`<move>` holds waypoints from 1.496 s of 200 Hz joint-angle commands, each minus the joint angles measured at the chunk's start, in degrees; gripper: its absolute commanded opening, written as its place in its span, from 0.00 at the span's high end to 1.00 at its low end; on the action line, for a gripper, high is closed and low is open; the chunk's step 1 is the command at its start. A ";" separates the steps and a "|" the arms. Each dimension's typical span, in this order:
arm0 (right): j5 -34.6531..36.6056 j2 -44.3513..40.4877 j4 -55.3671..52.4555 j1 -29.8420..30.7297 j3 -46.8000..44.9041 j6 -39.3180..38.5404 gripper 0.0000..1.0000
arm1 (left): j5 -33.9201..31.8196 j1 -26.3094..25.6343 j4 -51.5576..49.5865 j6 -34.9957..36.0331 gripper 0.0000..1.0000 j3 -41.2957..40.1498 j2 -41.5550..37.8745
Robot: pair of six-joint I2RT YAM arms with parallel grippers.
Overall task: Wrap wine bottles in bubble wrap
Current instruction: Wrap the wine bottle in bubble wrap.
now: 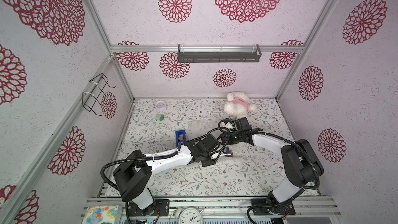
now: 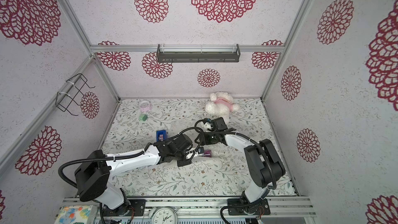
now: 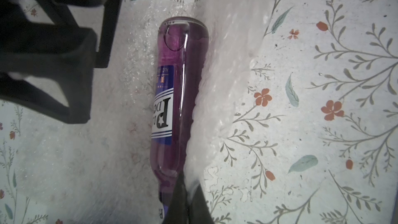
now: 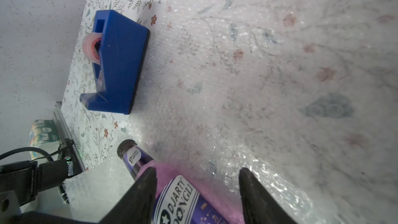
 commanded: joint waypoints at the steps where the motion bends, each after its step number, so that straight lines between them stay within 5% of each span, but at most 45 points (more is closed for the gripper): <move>1: -2.49 -3.70 3.78 -1.42 -1.89 0.51 0.33 | 2.72 1.28 -0.09 0.95 0.96 1.06 1.25; 82: -2.58 -0.43 2.28 -2.93 -1.99 0.33 0.35 | 4.57 5.57 3.36 -0.67 0.89 3.13 6.40; 134: -2.62 2.98 -4.45 -2.94 3.02 -4.73 0.70 | 4.48 5.90 4.39 0.23 0.88 3.15 5.46; 211: -4.89 6.72 -10.96 -2.89 6.78 -9.60 0.88 | 2.16 7.96 4.93 1.53 0.84 5.80 7.56; 282: -5.13 7.49 -14.93 -2.90 8.36 -13.26 0.92 | 3.40 10.18 4.40 1.00 0.80 9.73 13.91; 299: -4.03 6.49 -13.49 -2.98 8.00 -12.54 0.83 | 5.11 10.94 3.97 0.75 0.77 9.91 14.34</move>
